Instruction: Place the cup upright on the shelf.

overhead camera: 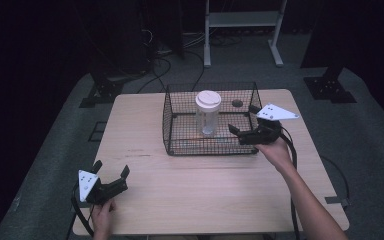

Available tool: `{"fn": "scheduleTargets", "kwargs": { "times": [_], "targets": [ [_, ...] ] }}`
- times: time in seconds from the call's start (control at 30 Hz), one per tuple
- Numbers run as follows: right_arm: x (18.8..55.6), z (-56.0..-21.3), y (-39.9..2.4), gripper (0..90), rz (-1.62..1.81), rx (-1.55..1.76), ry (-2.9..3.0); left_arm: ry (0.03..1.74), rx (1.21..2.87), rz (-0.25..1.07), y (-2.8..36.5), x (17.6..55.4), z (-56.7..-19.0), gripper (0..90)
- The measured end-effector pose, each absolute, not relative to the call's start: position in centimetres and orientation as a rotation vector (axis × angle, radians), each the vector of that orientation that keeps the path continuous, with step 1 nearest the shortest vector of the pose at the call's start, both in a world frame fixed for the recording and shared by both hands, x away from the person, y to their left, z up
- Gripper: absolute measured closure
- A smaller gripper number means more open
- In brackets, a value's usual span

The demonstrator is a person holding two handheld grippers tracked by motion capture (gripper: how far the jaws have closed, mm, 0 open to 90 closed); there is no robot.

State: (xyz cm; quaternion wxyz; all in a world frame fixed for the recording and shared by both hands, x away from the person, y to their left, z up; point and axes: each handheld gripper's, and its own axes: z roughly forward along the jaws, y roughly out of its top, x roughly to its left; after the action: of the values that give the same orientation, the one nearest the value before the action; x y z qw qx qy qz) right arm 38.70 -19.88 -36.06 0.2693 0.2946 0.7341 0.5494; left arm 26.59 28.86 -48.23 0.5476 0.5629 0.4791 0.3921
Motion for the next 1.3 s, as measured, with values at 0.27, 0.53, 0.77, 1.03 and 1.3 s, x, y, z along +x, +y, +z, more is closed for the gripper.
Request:
{"fn": "scheduleTargets", "kwargs": {
  "times": [0.27, 0.53, 0.77, 1.03, 1.3],
  "targets": [
    [37.8, -36.6, -20.7, 1.4, 1.470, 0.794, 1.980, 1.134, 1.334, 0.929, 28.9, 26.6, -48.2, 0.0],
    [36.7, -37.0, -21.4, 1.4, 1.469, 0.795, 1.975, 1.132, 1.335, 0.931, 28.8, 26.6, -48.2, 0.0],
    [36.3, -37.5, -22.1, 1.4, 1.462, 0.808, 1.978, 1.132, 1.336, 0.932, 28.8, 26.6, -48.2, 0.0],
    [35.5, -38.4, -22.9, 1.4, 1.448, 0.822, 1.989, 1.134, 1.334, 0.930, 28.9, 26.6, -48.2, 0.0],
    [35.1, -39.0, -23.9, 1.4, 1.441, 0.844, 1.990, 1.135, 1.335, 0.929, 28.9, 26.6, -48.2, 0.0]
  ]
}}
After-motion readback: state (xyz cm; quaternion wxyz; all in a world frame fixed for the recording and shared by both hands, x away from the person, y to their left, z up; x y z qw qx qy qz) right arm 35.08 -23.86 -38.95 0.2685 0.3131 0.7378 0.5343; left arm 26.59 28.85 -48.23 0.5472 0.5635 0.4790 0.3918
